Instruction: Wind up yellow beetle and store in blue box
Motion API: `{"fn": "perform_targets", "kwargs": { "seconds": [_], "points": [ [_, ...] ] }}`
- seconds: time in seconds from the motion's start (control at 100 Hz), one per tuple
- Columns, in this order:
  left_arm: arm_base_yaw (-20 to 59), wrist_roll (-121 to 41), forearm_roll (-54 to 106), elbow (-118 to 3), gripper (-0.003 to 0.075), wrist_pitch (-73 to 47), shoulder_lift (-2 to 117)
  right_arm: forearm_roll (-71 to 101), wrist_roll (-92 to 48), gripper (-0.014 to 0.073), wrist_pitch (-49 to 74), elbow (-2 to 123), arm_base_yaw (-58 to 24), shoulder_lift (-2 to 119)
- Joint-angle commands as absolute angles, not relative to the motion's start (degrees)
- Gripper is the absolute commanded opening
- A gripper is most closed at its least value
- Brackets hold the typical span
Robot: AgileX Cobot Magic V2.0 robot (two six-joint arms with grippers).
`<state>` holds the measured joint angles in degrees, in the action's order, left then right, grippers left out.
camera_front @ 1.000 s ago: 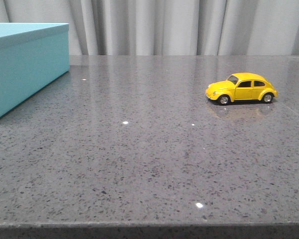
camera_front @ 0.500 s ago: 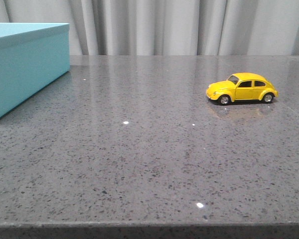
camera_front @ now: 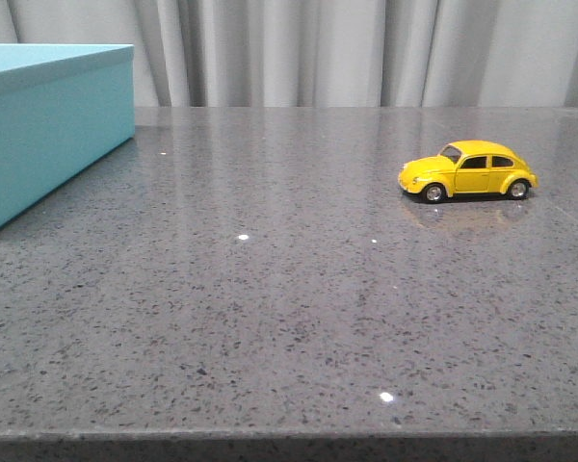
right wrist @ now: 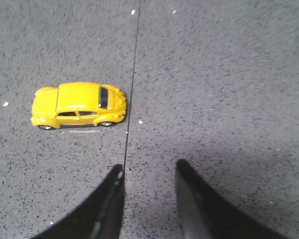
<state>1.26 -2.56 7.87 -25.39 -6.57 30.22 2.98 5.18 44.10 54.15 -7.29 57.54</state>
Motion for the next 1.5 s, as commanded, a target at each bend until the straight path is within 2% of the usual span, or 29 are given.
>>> {"fn": "perform_targets", "kwargs": {
  "seconds": [0.0,0.11,0.42,0.6,0.98,1.49],
  "points": [
    [1.1,-2.2,8.5,-27.3,-0.0019,-1.8,30.7,3.1,4.5,0.0404,44.2,59.1,-8.6,60.7],
    [1.1,-2.2,8.5,-27.3,-0.0019,-1.8,30.7,3.7,4.8,0.0482,47.4,63.4,-10.5,65.4],
    [1.1,-2.2,8.5,-27.3,-0.0019,-1.8,30.7,3.7,7.8,0.0484,54.0,74.6,-15.6,78.6],
    [1.1,-2.2,8.5,-27.3,-0.0019,-1.8,30.7,3.7,10.6,0.0557,57.1,80.4,-16.9,85.7],
    [1.1,-2.2,8.5,-27.3,-0.0019,-1.8,30.7,3.6,12.2,0.0558,62.7,89.8,-17.2,98.6],
    [1.1,-2.2,8.5,-27.3,-0.0019,-0.4,30.7,1.9,13.1,0.0558,63.7,91.5,-17.2,102.2]
  ]
}}
